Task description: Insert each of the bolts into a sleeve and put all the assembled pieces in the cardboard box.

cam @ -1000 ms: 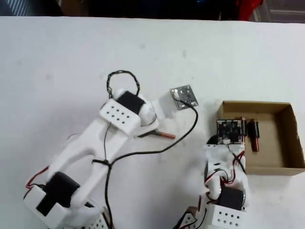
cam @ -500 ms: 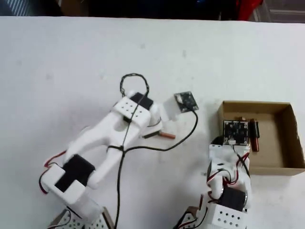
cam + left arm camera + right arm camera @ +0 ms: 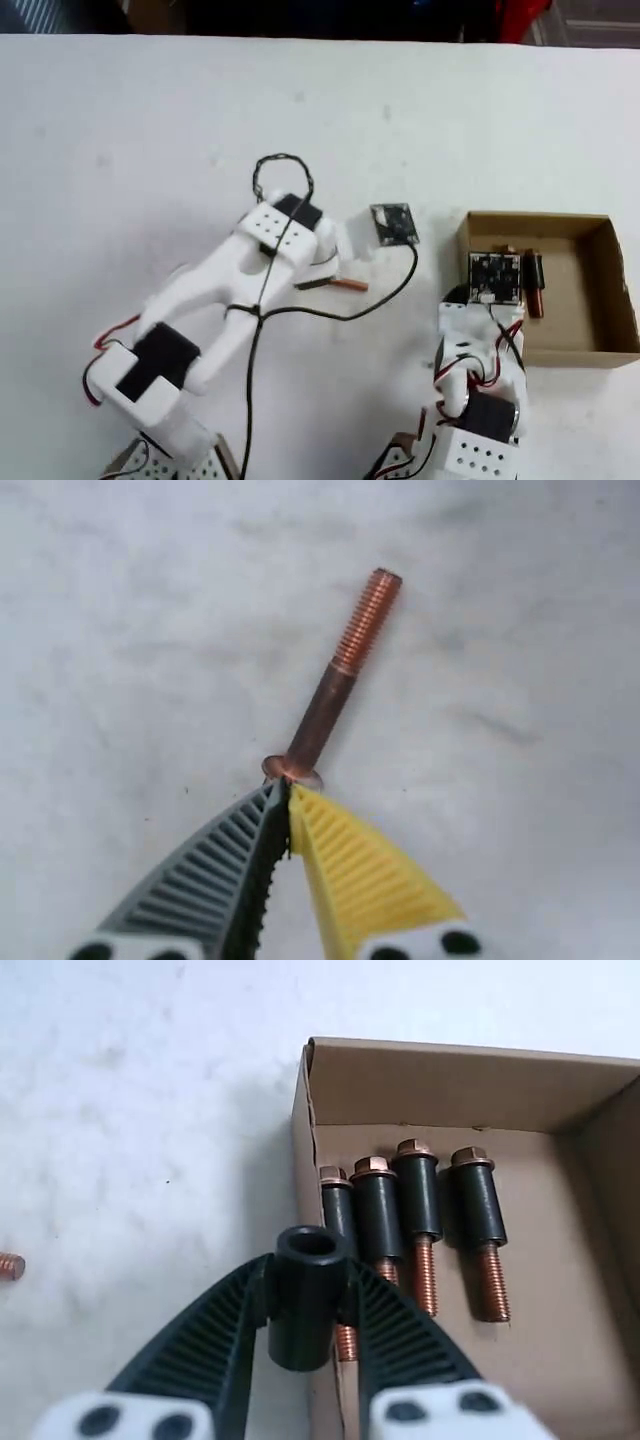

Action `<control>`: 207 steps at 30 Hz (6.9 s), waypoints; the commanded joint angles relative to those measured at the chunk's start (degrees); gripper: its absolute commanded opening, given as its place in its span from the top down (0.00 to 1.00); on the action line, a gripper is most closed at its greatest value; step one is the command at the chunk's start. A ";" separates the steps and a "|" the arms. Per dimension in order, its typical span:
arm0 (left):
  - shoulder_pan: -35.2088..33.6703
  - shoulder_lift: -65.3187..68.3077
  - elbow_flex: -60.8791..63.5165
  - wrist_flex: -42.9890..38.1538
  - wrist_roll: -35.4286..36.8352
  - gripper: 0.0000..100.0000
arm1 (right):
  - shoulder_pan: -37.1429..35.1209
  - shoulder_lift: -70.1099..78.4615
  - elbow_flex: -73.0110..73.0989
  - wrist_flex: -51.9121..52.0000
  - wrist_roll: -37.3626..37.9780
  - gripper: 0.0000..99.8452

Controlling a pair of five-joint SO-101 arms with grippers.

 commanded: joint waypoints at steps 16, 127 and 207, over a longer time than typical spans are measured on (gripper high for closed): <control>0.75 -0.40 1.58 -3.96 -10.46 0.88 | 1.10 -0.66 -0.70 -1.36 -0.26 0.98; -31.87 3.74 4.66 5.98 -44.48 0.98 | 1.01 -0.66 -0.62 -1.36 0.09 0.98; -21.32 -40.57 10.46 19.96 29.27 0.83 | -0.31 -0.66 2.20 -4.88 0.09 0.98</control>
